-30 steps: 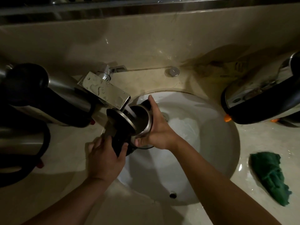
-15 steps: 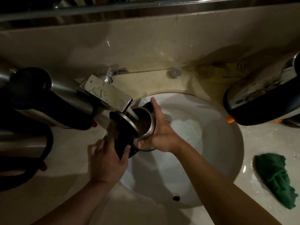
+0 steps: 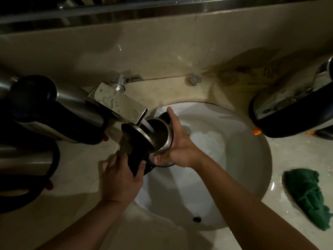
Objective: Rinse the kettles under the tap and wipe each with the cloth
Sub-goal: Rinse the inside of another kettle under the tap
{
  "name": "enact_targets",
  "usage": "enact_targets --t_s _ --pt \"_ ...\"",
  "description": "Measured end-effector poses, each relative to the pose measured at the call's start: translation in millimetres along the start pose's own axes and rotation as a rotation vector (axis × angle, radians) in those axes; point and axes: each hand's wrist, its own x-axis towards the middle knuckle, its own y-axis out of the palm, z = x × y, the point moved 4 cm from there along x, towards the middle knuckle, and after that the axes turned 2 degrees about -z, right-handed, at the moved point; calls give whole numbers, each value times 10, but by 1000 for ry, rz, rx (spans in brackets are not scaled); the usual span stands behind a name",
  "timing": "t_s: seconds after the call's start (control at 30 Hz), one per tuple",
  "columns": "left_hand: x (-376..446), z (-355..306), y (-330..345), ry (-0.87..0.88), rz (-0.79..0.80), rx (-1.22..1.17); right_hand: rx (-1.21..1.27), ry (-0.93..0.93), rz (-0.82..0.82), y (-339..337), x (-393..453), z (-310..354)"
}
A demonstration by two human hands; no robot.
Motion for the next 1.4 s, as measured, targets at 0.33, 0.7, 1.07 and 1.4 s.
enact_targets --t_s 0.33,0.7,1.07,1.4 --pt "5 10 -3 4 -11 -1 15 -5 3 10 8 -22" --pt "5 -13 -24 9 -8 -11 10 -10 -11 12 9 -33" --pt "15 -2 -12 5 -2 -9 9 -16 10 -6 6 -1" --pt "-5 -4 -18 26 -26 -3 13 -2 14 7 1 -25"
